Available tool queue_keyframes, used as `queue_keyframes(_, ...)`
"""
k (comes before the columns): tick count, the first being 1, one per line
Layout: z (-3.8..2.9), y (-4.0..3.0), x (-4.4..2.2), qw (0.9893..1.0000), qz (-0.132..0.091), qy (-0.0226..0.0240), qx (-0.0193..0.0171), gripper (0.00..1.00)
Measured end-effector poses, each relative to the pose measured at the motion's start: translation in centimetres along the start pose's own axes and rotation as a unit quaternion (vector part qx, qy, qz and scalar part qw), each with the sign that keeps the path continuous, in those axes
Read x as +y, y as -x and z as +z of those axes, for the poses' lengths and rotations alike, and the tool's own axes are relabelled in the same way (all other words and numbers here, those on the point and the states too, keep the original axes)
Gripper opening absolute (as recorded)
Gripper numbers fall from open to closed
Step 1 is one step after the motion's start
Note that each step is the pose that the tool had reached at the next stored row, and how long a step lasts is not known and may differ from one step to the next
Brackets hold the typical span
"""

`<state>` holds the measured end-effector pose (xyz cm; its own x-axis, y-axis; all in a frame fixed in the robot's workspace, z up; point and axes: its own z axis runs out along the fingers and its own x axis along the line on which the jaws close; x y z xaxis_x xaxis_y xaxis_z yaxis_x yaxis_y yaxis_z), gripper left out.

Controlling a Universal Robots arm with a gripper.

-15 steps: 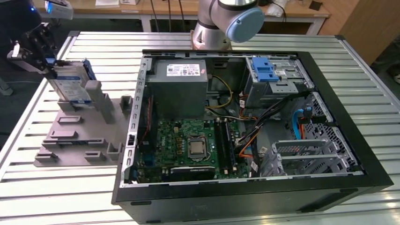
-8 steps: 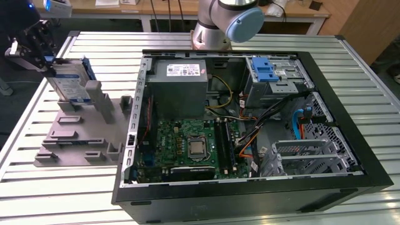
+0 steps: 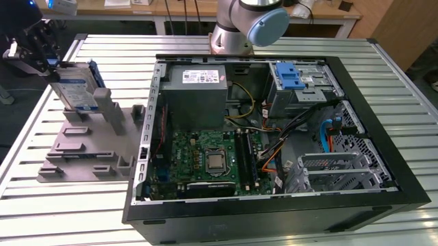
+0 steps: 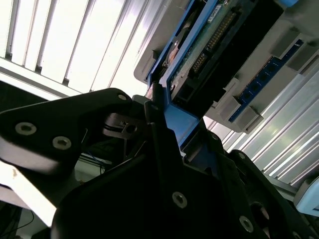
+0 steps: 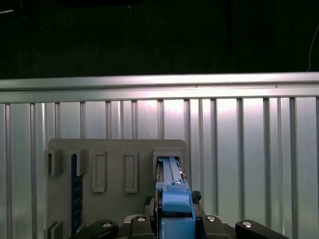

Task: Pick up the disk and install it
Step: 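Pick up the disk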

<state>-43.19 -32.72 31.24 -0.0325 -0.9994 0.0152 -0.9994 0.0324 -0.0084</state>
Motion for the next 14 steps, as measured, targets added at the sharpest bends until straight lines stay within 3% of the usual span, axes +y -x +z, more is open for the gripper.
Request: queue_keyframes(14, -0.45, -0.01, 0.00, 1.0000, 0.000, -0.0002, 0.0000, 0.36)
